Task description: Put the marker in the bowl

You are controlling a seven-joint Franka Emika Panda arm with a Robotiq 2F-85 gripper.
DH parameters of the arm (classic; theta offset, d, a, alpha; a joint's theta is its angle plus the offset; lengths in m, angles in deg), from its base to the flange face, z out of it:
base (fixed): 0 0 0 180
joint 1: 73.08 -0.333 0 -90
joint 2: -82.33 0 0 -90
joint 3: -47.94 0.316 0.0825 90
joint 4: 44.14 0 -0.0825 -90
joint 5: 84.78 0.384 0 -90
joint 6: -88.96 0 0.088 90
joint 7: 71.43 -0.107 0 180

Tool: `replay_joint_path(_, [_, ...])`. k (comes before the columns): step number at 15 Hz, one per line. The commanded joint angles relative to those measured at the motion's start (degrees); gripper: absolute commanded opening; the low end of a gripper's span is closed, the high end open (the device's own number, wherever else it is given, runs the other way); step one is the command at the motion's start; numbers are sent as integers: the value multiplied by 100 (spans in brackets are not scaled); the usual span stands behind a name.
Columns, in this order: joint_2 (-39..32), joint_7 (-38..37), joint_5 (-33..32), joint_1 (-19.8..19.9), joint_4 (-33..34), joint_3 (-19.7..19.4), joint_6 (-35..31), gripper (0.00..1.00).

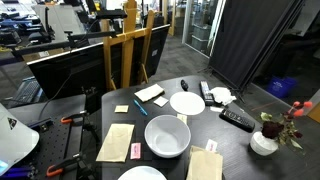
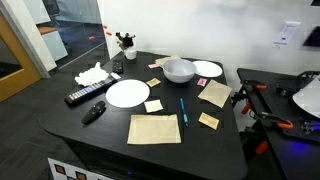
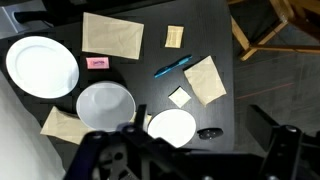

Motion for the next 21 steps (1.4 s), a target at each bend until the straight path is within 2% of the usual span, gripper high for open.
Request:
replay_joint_path(1, [-48, -675, 66, 242, -180, 413, -355, 100])
replay_joint_path(5, [-226, -1724, 187, 368, -425, 797, -560, 100])
replay_joint_path(9, [-537, -2284, 529, 280, -627, 930, -747, 100])
replay_joint_path(16, [-1397, -3005, 1332, 73, -982, 1169, -2217, 100])
replay_joint_path(21, [-2352, -4047, 1117, 44, -917, 1505, -3190, 100])
